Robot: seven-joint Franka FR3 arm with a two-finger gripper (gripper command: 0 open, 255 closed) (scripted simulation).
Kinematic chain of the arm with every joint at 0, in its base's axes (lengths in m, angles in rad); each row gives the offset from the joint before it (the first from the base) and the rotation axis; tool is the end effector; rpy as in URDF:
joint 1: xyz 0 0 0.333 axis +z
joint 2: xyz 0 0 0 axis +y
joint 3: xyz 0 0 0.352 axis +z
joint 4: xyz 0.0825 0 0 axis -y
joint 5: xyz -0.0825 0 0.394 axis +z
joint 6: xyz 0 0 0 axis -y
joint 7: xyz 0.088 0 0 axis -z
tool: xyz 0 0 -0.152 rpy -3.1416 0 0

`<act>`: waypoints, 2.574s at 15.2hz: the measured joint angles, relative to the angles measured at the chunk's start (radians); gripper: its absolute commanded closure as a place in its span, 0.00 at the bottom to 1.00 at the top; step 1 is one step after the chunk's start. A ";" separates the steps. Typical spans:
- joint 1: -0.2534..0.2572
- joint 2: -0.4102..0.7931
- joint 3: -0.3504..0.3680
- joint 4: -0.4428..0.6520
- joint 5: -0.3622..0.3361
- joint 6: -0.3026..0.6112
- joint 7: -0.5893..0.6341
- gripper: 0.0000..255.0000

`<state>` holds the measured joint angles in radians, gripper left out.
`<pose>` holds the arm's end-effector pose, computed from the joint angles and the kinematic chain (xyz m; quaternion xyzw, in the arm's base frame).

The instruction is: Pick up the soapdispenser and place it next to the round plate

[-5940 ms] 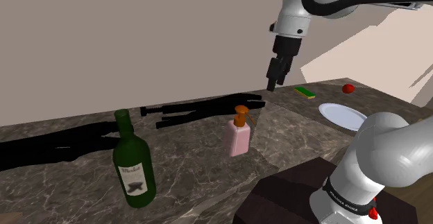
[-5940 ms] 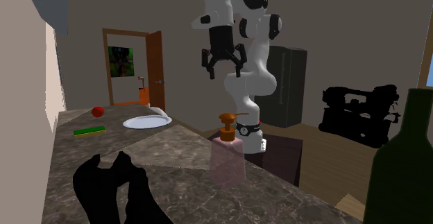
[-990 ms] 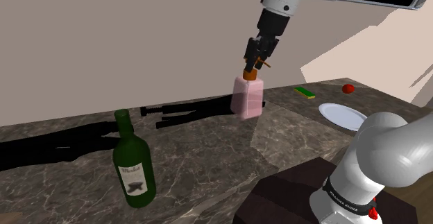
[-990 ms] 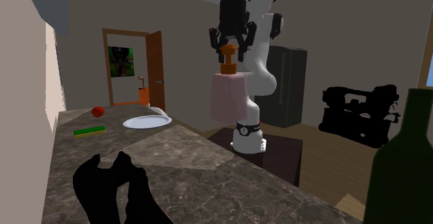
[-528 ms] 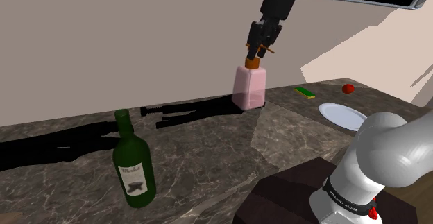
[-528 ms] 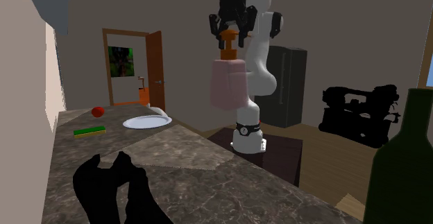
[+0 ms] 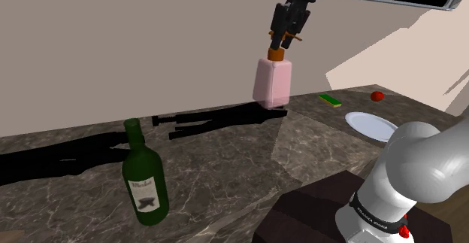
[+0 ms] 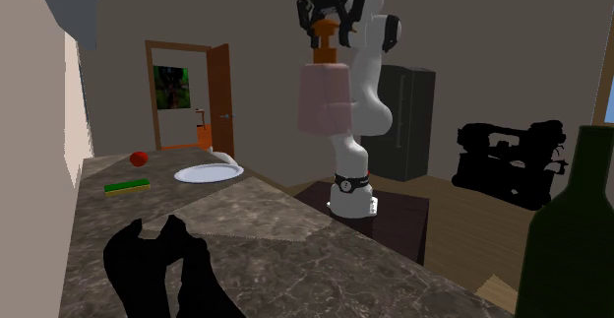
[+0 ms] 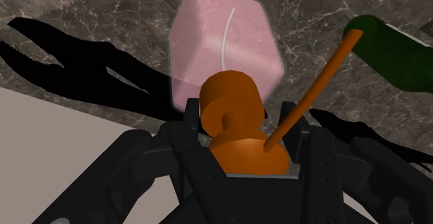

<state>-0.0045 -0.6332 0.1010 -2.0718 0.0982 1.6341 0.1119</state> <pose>0.3508 0.0614 0.6657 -0.9951 0.0129 -0.0939 0.0283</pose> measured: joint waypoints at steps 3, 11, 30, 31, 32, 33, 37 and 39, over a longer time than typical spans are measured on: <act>-0.003 -0.001 -0.011 0.027 -0.004 -0.028 -0.010 1.00; -0.033 -0.152 -0.150 -0.051 -0.065 -0.111 -0.156 1.00; -0.110 -0.312 -0.533 -0.013 -0.326 -0.283 -0.559 1.00; -0.111 -0.309 -0.557 0.008 -0.342 -0.296 -0.585 1.00; -0.114 -0.316 -0.581 0.011 -0.360 -0.300 -0.611 1.00; -0.111 -0.309 -0.606 0.025 -0.375 -0.301 -0.633 1.00; -0.096 -0.277 -0.703 0.109 -0.431 -0.324 -0.730 1.00; -0.086 -0.263 -0.751 0.151 -0.457 -0.335 -0.779 1.00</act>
<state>-0.0907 -0.8964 -0.6505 -1.9210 -0.3587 1.2986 -0.6667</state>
